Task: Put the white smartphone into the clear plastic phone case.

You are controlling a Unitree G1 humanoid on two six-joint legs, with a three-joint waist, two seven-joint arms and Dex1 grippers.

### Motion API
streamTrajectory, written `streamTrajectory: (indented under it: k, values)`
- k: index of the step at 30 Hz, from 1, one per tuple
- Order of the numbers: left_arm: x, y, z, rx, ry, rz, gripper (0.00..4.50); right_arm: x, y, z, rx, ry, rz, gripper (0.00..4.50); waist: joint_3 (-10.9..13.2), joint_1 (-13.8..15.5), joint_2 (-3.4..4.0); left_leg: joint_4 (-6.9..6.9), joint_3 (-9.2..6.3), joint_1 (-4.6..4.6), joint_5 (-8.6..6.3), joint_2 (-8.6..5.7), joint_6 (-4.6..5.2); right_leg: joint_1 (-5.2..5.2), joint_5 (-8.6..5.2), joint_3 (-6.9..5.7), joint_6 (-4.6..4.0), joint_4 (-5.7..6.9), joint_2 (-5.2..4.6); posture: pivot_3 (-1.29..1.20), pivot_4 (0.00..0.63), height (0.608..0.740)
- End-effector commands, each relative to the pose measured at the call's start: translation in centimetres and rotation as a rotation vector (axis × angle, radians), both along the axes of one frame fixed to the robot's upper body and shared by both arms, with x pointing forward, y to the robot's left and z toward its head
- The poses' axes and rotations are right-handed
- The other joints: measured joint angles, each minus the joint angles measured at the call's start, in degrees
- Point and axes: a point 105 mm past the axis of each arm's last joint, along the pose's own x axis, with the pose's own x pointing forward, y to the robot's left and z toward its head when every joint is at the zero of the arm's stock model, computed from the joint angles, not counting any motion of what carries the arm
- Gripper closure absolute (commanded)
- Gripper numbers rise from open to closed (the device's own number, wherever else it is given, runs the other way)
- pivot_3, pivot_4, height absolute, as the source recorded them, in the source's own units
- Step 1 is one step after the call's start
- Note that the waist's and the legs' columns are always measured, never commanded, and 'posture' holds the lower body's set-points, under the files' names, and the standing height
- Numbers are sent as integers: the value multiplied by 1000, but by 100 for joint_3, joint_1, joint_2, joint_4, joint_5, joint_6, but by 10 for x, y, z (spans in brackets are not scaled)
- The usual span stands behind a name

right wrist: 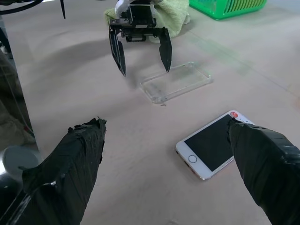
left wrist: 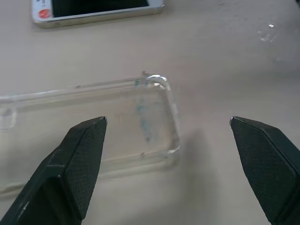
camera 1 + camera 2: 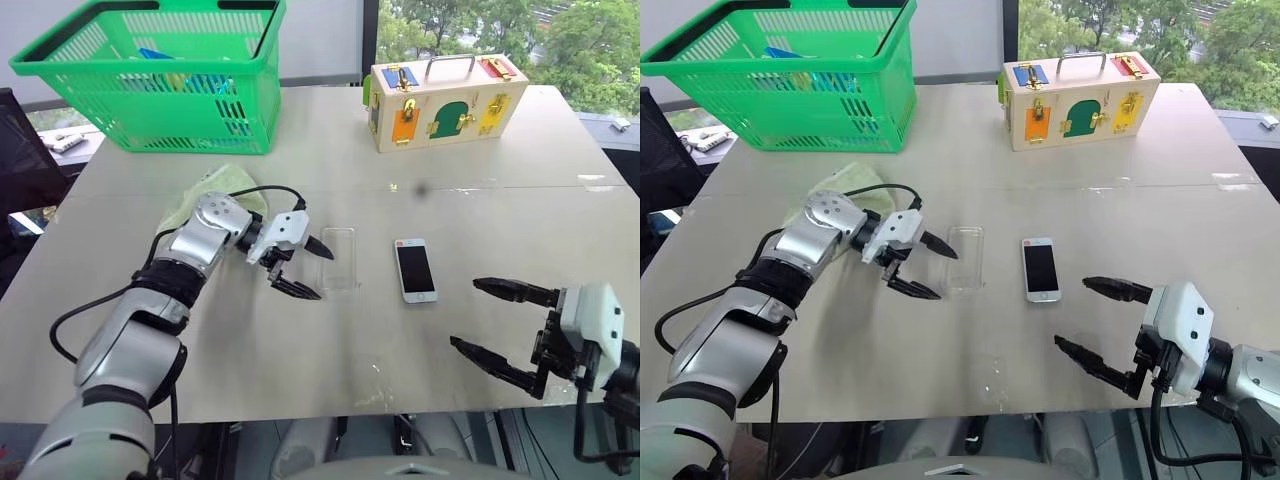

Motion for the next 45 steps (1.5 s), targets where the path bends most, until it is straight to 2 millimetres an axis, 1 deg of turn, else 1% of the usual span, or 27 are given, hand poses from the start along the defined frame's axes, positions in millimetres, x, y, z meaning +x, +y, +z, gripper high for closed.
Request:
streamTrajectory:
  k: [1, 5, 8, 16, 17, 20, 21, 29, 34, 37, 40, 41, 43, 44, 45]
  values:
    - [1, 5, 0, 4, -48, -12, 143, -5, 4, 5, -4, -12, 28, 0, 0, 0, 0, 0, 0, 0, 0, 0, 0, 0, 4, 0, -6, 0, 0, 0, 150, 740]
    - [4, 14, -2, 39, -64, -3, 143, -6, 4, 4, -8, -5, 34, 0, 0, -6, 0, 0, 0, 0, 0, 0, 1, 0, 8, 0, -14, 0, 1, 0, 150, 740]
    - [6, 16, -2, 55, -58, 0, 143, -6, 4, 4, -12, -5, 33, 0, 0, -2, -1, 2, 0, 0, 0, 0, 1, 0, 1, -1, -1, 0, 1, 0, 150, 740]
    - [8, 19, -15, 78, -84, -20, 143, -7, 5, 3, -11, -3, 30, 0, -1, 2, -1, 3, 0, 0, -1, 0, 1, 2, 2, -1, 1, 0, 1, 0, 150, 740]
    - [8, 19, -15, 75, -81, -18, 371, -7, 5, 3, -12, -3, 29, 0, -1, 2, -1, 4, 0, 0, -1, 0, 1, 2, 2, -1, 1, 0, 1, 0, 150, 740]
    - [7, 14, -16, 55, -86, -28, 1316, -7, 5, 3, -12, -4, 24, 0, -1, -2, -1, 5, 0, 0, -1, 0, 2, 3, 2, -1, 3, 1, 1, 0, 150, 740]
    - [6, 12, -15, 47, -91, -37, 1811, -7, 5, 3, -12, -5, 24, 0, -1, -2, -1, 5, 0, 1, -1, 0, 2, 3, 2, -1, 3, 1, 2, 0, 150, 740]
    - [-3, -4, -5, -9, -125, -100, 1811, -5, 7, 3, -9, -11, 24, 0, 0, -5, -2, 5, 0, 1, -1, 0, 2, 3, 10, 0, -10, 1, 2, 0, 150, 740]
    - [-4, -7, -1, 1, -137, -116, 1811, -3, 8, 4, -9, -14, 27, 0, 0, -5, -2, 6, 0, 1, -1, 0, 2, 3, 11, -1, -11, 2, 3, 0, 150, 740]
    - [-5, -7, -3, 25, -117, -105, 1811, -3, 8, 4, -8, -16, 26, 0, 0, -4, -2, 6, 0, 1, -1, 0, 2, 3, 11, -1, -11, 2, 4, 0, 150, 740]
    - [-6, -3, -12, 85, -83, -64, 2692, -4, 8, 4, -7, -15, 23, 0, 0, -6, -1, 6, 1, 1, -1, -1, 2, 4, 11, -1, -11, 2, 5, 0, 150, 740]
    - [-5, -2, -15, 108, -76, -38, 3090, -4, 8, 3, -7, -15, 22, 0, 0, -17, -1, 6, 1, 1, -1, -1, 2, 4, 11, -1, -10, 2, 5, 0, 150, 740]
    - [-7, -5, -17, 104, -52, -1, 4138, -4, 8, 3, -7, -13, 20, 0, -1, -17, -1, 6, 2, 2, -1, 0, 2, 3, 10, 1, -11, 4, 7, 0, 150, 740]
    - [-8, -6, -17, 99, -41, 12, 4462, -4, 7, 3, -8, -13, 19, 0, -2, -12, 0, 6, 2, 2, -1, 0, 2, 4, 10, 0, -10, 5, 7, 0, 150, 740]
    - [-9, -8, -17, 98, -28, 27, 4462, -4, 7, 3, -9, -13, 19, 0, -2, -9, 1, 6, 2, 4, -1, 0, 2, 5, 10, 1, -10, 6, 6, 0, 150, 740]
